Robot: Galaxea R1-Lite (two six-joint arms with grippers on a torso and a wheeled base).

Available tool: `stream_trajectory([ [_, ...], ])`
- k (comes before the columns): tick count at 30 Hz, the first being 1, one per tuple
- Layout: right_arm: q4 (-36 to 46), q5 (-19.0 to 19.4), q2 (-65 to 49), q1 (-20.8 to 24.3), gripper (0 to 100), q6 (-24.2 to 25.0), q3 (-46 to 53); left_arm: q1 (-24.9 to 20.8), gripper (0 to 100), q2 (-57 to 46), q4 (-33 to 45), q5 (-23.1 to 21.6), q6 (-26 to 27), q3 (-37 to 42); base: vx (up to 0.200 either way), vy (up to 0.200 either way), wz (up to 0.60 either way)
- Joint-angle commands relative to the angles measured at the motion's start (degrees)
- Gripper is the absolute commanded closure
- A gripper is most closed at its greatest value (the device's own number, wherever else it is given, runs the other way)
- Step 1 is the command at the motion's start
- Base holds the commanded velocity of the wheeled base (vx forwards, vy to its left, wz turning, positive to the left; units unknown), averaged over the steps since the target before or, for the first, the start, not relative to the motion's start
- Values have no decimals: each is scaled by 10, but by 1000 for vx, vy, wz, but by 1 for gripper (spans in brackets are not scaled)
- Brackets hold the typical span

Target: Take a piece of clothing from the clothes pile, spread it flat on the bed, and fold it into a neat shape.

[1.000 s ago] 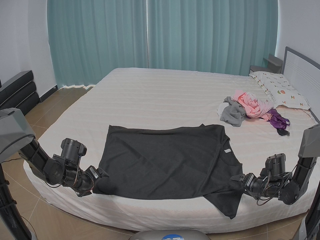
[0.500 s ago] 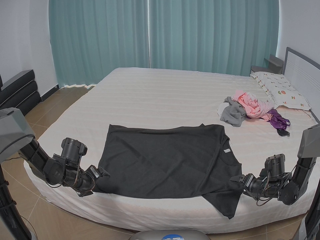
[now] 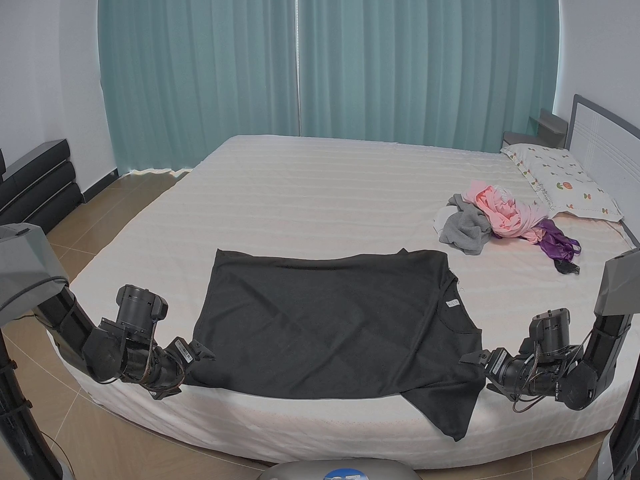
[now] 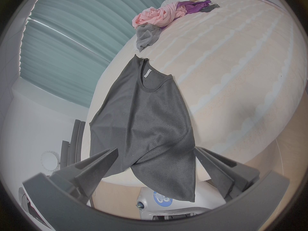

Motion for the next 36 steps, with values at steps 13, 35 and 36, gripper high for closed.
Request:
stream_trajectory([
  [13, 0, 0, 2, 1, 0, 0, 2, 3, 0, 80, -109, 71, 12, 46, 0, 0, 0],
  [35, 0, 0, 2, 1, 0, 0, 2, 8, 100, 122, -180, 129, 30, 57, 0, 0, 0],
  [36, 0, 0, 2, 1, 0, 0, 2, 9, 100, 113, -180, 132, 39, 66, 0, 0, 0],
])
